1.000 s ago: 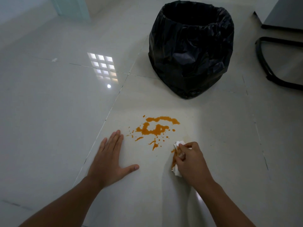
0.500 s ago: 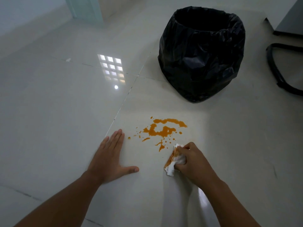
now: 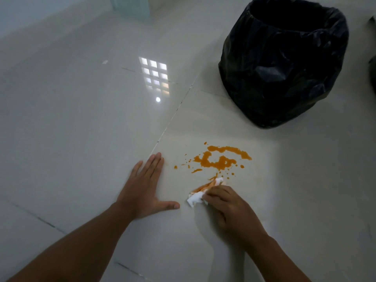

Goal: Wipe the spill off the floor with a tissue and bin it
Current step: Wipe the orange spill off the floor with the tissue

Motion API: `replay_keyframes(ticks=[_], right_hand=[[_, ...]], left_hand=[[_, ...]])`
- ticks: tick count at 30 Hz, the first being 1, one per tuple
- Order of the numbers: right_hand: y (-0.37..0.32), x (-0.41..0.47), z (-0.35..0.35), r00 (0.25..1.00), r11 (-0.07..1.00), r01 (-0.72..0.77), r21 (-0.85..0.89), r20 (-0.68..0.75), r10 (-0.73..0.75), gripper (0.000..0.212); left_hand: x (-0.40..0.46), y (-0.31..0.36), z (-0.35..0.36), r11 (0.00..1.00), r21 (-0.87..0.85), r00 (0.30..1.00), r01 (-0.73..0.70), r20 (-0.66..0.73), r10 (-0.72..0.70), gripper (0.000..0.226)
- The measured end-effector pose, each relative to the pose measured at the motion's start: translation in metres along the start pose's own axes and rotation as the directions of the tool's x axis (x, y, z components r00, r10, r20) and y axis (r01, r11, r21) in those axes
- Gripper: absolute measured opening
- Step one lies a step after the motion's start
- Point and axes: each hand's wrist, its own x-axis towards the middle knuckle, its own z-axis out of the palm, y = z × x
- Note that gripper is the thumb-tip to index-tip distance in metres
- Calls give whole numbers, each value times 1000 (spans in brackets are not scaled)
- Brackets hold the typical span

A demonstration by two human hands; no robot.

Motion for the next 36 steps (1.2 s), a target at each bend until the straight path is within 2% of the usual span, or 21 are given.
replay_keyframes(ticks=[4, 8, 16, 26, 31, 36], right_hand=[[-17, 2, 12, 995, 991, -92, 96, 47, 87, 45], [-30, 31, 20, 988, 998, -17, 53, 155, 8, 53], [-42, 97, 15, 947, 957, 177, -230, 304, -102, 60], [-29, 141, 7, 967, 944, -24, -328, 232, 105, 57], [-36, 150, 2, 977, 972, -6, -234, 205, 56, 53], [-37, 139, 10, 969, 983, -31, -182, 234, 74, 53]], left_hand=[[-1, -1, 1, 1000, -9, 1000, -1, -11, 0, 140], [-2, 0, 0, 1000, -16, 1000, -11, -18, 11, 139], [-2, 0, -2, 997, -61, 998, -40, -44, 38, 130], [-3, -2, 0, 999, -42, 999, -18, -31, 17, 128], [-2, -1, 0, 997, -71, 999, 20, -42, -23, 136], [-1, 0, 1, 999, -36, 999, 26, -28, -27, 137]])
